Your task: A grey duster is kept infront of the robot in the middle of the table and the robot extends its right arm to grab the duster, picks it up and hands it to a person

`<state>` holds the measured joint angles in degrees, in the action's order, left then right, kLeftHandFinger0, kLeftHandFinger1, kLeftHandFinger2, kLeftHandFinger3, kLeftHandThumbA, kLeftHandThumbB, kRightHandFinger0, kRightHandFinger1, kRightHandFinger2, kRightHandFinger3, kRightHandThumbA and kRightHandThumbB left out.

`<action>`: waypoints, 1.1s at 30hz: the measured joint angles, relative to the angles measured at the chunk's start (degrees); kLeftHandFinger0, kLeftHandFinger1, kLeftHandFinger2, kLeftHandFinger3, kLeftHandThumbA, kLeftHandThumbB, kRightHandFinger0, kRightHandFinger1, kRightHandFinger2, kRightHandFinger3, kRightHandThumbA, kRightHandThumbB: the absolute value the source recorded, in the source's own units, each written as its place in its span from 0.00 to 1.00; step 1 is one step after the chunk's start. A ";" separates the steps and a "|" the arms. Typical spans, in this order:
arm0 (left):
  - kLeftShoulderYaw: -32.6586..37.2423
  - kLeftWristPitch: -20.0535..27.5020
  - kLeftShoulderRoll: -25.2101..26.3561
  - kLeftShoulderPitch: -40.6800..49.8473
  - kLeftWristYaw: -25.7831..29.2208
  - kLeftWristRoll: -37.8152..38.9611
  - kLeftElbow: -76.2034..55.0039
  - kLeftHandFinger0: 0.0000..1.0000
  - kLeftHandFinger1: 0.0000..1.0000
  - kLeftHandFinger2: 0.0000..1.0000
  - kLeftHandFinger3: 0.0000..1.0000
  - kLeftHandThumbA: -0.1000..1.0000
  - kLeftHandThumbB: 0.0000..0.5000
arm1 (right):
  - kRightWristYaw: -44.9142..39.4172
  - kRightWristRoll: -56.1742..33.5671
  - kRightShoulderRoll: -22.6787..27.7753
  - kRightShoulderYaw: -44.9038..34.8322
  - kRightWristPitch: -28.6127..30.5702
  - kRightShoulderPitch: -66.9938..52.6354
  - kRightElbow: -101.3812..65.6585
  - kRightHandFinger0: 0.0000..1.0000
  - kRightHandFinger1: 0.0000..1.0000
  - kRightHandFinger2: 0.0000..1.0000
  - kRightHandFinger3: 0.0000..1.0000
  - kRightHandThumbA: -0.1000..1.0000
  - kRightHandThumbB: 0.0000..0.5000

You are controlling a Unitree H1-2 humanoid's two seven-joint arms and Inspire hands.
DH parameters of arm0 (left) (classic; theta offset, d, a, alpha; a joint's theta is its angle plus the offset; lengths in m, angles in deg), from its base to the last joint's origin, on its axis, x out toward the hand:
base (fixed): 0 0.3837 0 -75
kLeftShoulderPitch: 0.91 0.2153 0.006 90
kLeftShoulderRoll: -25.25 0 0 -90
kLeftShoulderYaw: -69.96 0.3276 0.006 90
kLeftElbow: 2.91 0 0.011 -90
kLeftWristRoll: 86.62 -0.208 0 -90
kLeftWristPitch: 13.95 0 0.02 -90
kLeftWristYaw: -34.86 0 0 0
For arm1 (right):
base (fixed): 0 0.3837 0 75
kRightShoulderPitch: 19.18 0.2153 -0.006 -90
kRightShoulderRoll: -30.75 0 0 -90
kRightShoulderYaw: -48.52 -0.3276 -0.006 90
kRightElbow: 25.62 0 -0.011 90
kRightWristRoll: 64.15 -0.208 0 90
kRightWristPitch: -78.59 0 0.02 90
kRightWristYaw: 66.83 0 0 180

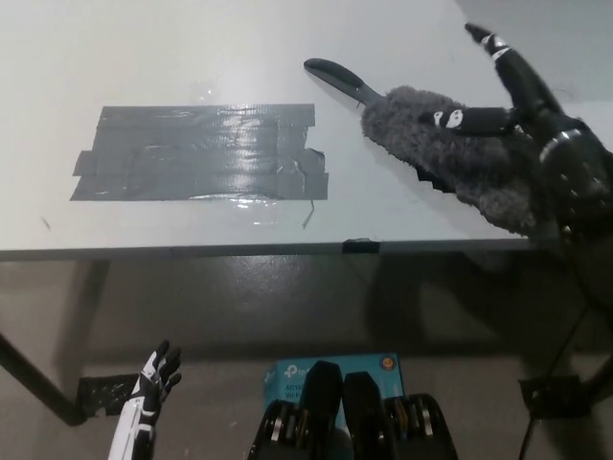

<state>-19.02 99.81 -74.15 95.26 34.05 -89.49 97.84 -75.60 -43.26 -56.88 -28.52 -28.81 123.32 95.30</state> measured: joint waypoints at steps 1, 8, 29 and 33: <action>0.10 0.00 0.09 -0.03 0.06 -0.18 0.06 1.00 1.00 1.00 1.00 1.00 0.76 | -0.38 0.48 -0.09 1.31 -0.82 1.56 3.90 1.00 1.00 1.00 1.00 1.00 0.97; 1.48 0.36 0.80 -0.44 1.15 -1.19 0.11 1.00 1.00 1.00 1.00 1.00 0.78 | -2.89 2.46 -1.54 7.33 -4.57 10.85 24.20 1.00 1.00 1.00 1.00 1.00 1.00; 3.51 1.03 2.42 -1.67 4.12 -2.54 0.11 1.00 1.00 1.00 1.00 1.00 0.75 | -11.18 4.40 -2.50 13.91 0.29 13.40 36.24 0.50 0.54 0.73 1.00 0.42 0.82; 3.93 1.06 2.54 -2.33 4.60 -2.75 0.21 1.00 1.00 1.00 1.00 1.00 0.75 | -10.92 4.82 -2.50 14.23 0.39 13.23 35.92 0.69 0.85 0.93 1.00 0.01 0.56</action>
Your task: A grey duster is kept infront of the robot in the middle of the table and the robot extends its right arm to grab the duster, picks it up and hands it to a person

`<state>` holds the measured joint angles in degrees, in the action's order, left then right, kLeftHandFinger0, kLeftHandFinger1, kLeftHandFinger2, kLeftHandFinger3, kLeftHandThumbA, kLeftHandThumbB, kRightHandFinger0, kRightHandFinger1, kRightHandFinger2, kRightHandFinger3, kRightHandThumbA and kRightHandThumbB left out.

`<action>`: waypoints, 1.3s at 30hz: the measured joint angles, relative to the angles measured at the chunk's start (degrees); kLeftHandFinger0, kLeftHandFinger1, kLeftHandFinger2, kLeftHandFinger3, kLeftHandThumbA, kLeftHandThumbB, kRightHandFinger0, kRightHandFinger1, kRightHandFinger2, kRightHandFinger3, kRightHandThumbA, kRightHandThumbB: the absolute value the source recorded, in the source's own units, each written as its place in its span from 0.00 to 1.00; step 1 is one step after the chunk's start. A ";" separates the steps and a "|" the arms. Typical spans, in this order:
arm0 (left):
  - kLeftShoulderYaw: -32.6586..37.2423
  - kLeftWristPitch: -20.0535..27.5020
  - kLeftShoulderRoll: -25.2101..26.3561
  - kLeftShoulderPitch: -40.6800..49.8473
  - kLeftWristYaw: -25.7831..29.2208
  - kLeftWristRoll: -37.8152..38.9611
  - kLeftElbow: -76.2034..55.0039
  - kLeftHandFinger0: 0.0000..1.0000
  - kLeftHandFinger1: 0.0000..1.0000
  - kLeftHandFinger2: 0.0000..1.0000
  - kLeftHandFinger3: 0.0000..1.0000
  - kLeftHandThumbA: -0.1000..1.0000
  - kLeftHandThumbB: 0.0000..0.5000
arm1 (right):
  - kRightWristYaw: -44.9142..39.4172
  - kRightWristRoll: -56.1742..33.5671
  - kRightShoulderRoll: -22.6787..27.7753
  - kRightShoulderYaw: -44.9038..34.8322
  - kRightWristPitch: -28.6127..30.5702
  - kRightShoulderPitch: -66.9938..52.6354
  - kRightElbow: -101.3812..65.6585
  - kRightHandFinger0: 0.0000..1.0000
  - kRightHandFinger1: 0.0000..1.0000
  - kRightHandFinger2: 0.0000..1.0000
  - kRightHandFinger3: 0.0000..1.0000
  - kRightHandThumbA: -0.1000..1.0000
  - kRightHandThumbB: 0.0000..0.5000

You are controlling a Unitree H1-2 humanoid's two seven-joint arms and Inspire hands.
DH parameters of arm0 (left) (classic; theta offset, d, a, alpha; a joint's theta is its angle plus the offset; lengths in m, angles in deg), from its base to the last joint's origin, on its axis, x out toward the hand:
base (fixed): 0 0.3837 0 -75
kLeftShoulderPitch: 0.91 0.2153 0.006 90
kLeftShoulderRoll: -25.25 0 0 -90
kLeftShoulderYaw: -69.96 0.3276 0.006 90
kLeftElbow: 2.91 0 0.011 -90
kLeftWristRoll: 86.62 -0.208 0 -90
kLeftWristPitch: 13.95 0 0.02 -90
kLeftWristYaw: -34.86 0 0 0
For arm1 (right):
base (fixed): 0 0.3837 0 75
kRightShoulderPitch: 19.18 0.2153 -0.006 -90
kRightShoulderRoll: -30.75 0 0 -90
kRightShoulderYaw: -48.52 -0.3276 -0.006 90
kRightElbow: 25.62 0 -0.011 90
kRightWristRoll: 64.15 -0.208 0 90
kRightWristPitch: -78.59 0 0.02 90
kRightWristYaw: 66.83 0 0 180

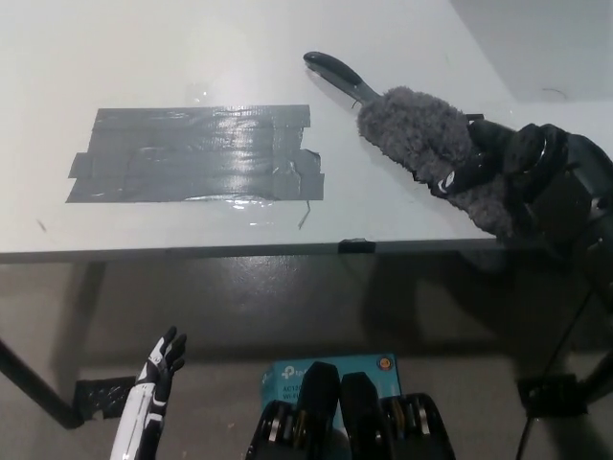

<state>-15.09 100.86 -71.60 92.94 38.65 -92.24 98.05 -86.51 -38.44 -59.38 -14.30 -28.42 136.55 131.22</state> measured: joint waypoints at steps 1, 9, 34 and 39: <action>0.07 0.00 0.05 -0.15 0.14 -0.08 0.00 1.00 1.00 1.00 1.00 1.00 0.75 | 0.60 0.15 0.00 -0.06 -0.01 -0.29 -0.40 0.73 0.85 0.91 0.98 0.00 0.53; 0.60 0.03 0.27 -0.86 1.64 -0.99 0.05 1.00 1.00 1.00 1.00 1.00 0.72 | 6.80 0.17 0.45 -3.87 3.03 -4.35 -4.96 0.06 0.39 0.58 0.44 0.00 0.41; 1.30 -0.02 0.72 -1.46 3.93 -1.42 1.33 0.95 1.00 1.00 1.00 1.00 0.65 | 1.27 -18.97 -8.44 -27.74 -2.63 -17.81 -35.78 0.00 0.37 0.85 1.00 0.00 0.42; 1.29 -0.07 0.72 -1.46 3.91 -1.39 1.53 0.95 1.00 1.00 1.00 1.00 0.64 | 1.12 -23.89 -9.87 -30.07 -4.21 -19.20 -35.33 0.00 0.32 0.75 1.00 0.00 0.47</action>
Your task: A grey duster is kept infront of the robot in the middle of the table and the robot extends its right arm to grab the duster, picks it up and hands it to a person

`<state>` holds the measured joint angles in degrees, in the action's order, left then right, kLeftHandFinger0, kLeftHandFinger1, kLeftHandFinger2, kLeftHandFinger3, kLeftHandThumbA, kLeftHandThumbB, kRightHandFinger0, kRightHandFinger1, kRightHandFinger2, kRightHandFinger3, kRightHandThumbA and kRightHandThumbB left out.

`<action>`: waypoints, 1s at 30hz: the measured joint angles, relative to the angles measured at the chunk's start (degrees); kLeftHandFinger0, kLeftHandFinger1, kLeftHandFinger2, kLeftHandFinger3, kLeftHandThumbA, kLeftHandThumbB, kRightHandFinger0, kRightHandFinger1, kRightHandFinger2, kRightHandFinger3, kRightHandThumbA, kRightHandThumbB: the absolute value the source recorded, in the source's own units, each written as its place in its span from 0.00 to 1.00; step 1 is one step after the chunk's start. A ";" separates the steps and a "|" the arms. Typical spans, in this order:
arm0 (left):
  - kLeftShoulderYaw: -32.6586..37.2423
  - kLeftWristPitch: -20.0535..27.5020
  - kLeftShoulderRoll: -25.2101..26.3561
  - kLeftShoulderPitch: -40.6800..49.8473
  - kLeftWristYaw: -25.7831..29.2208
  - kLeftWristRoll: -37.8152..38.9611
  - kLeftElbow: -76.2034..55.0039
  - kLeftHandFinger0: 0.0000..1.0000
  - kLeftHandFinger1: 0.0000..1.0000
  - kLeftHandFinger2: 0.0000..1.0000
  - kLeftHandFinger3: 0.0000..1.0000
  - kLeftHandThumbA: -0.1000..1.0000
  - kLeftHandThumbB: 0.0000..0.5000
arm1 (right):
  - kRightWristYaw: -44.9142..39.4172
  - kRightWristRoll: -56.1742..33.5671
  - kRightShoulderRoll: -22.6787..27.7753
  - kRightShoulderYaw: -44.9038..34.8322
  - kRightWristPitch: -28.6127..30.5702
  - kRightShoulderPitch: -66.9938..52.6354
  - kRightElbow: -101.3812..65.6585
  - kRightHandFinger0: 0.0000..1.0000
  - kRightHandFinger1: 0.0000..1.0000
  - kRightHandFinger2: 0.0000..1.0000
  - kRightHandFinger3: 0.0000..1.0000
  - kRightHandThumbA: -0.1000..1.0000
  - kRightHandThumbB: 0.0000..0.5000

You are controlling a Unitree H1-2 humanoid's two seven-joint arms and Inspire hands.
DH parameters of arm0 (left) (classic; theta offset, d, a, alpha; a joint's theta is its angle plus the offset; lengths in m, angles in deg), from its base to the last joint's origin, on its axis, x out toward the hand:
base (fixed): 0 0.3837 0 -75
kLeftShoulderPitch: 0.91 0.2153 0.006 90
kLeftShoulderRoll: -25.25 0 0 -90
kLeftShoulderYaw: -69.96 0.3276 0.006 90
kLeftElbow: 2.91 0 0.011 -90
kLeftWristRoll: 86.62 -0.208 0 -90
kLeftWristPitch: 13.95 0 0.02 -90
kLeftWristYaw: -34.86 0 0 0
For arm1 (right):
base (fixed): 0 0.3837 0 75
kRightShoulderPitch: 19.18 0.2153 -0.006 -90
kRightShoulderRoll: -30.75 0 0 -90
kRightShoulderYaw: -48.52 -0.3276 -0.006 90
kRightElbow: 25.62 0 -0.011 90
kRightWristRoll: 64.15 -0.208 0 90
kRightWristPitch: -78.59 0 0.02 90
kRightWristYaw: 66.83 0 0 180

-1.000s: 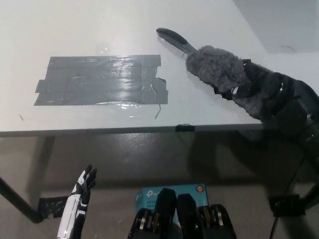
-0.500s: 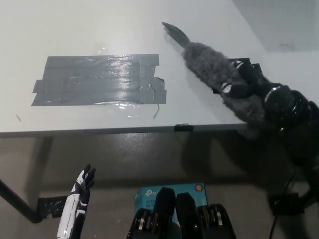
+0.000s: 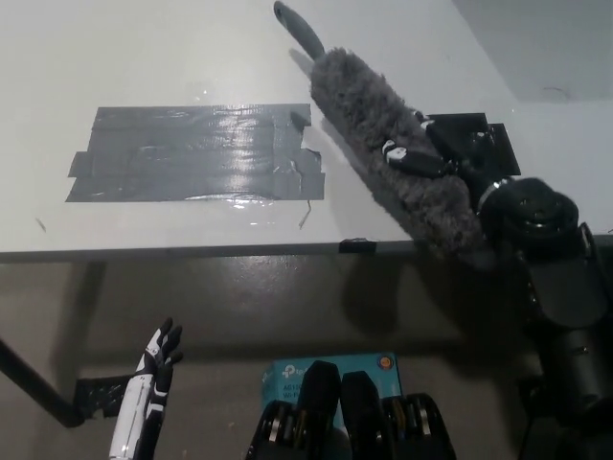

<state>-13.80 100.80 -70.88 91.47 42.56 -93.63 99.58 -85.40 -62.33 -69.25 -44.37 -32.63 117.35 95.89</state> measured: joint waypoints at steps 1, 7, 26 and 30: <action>0.00 -0.01 0.00 0.00 0.00 0.00 0.03 0.95 1.00 1.00 1.00 1.00 0.64 | 0.03 -1.41 -0.20 -0.42 -0.36 -0.41 0.07 0.00 0.31 0.74 1.00 0.00 0.50; -0.01 -0.02 0.00 0.00 -0.01 0.02 0.11 0.95 1.00 1.00 1.00 1.00 0.63 | 0.76 -6.91 -0.68 -1.47 -1.48 -1.76 0.41 0.00 0.26 0.72 0.89 0.00 0.52; -0.02 -0.08 0.00 -0.02 -0.02 0.01 0.22 0.92 1.00 1.00 1.00 1.00 0.65 | 10.49 -26.09 -7.93 -1.55 -3.97 -15.80 -12.58 0.00 0.29 0.72 1.00 0.00 0.24; -0.01 -0.08 0.00 -0.03 -0.02 0.01 0.23 0.92 1.00 1.00 1.00 1.00 0.65 | 12.92 -29.31 -10.23 -1.53 -4.55 -20.03 -16.75 0.00 0.28 0.69 1.00 0.00 0.26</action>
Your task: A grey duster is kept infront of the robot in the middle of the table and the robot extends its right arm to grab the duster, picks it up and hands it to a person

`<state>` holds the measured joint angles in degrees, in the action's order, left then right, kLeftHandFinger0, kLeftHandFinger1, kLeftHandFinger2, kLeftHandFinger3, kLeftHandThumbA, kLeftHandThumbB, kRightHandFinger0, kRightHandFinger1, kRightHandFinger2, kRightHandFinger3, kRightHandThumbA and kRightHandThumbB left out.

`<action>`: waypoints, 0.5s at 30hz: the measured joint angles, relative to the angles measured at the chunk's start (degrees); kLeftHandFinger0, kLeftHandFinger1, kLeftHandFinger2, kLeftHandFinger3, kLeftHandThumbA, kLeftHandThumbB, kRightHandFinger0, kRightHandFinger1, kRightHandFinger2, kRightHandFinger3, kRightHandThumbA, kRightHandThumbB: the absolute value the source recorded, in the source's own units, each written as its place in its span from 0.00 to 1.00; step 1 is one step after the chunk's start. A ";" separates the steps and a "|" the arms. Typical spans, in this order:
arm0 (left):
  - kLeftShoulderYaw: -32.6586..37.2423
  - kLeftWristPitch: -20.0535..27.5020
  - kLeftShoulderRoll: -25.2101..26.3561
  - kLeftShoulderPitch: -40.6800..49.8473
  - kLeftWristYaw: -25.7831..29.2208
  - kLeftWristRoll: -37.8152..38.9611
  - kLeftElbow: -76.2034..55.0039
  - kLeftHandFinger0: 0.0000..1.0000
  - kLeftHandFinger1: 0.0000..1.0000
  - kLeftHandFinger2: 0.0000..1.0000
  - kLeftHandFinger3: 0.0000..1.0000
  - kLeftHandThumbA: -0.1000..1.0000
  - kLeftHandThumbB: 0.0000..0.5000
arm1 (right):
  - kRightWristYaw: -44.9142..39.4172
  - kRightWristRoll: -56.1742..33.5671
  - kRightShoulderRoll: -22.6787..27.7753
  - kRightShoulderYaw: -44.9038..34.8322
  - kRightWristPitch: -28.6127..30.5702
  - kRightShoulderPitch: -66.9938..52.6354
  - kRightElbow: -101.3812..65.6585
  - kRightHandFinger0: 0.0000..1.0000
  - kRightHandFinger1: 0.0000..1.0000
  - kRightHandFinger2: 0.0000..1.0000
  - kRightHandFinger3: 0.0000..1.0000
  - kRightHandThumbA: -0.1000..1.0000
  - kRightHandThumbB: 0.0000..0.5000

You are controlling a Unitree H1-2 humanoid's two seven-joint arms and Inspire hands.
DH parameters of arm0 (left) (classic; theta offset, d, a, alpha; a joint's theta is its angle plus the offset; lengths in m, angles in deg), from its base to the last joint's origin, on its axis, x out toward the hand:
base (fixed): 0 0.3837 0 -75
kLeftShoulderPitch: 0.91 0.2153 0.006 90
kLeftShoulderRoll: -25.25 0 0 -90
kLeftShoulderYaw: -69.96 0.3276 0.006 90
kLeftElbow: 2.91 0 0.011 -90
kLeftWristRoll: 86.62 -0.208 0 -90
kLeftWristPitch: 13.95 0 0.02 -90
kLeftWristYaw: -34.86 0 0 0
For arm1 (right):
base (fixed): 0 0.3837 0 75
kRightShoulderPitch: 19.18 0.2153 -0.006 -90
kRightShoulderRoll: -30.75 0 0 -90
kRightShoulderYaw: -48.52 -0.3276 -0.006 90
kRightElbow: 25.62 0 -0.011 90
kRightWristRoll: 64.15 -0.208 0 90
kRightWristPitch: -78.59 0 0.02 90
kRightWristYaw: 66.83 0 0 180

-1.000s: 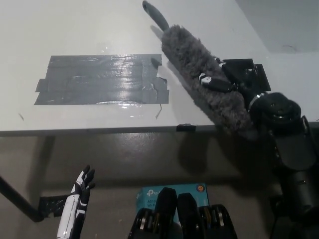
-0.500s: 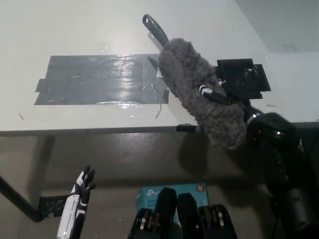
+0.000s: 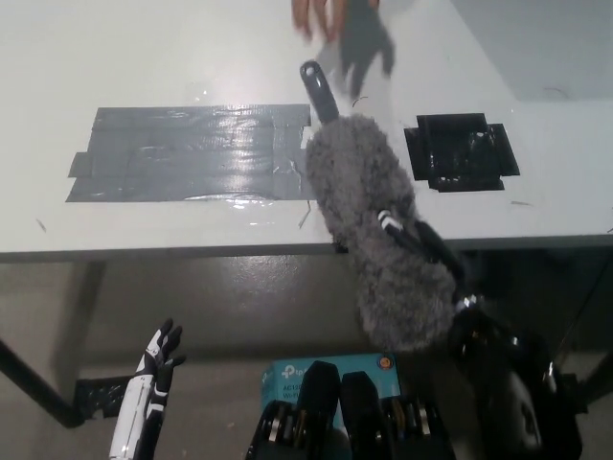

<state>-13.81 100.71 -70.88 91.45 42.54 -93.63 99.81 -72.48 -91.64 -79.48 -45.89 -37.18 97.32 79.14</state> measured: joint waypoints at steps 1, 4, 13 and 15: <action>0.00 0.00 0.00 0.00 0.01 0.00 0.00 0.92 1.00 1.00 1.00 1.00 0.65 | 0.84 -1.28 -0.61 0.00 -0.18 -1.29 -1.59 0.00 0.28 0.69 1.00 0.00 0.24; 0.00 0.00 0.00 0.00 0.00 0.00 0.01 0.92 1.00 1.00 1.00 1.00 0.68 | 3.05 -4.11 -1.91 0.00 -0.49 -4.18 -4.89 0.00 0.29 0.71 1.00 0.00 0.24; 0.00 -0.01 0.00 -0.02 0.00 -0.01 0.02 0.91 1.00 1.00 1.00 1.00 0.65 | 9.12 -12.58 -4.01 -0.05 -1.16 -8.49 -14.42 0.00 0.32 0.73 1.00 0.00 0.22; -0.01 -0.01 0.01 -0.03 0.01 -0.01 0.02 0.91 1.00 1.00 1.00 1.00 0.66 | 10.49 -14.37 -4.34 -0.06 -1.26 -8.92 -16.47 0.00 0.33 0.74 1.00 0.00 0.22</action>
<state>-13.82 100.71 -70.87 91.42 42.54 -93.64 99.82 -61.99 -106.01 -83.82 -45.95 -38.44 88.39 62.67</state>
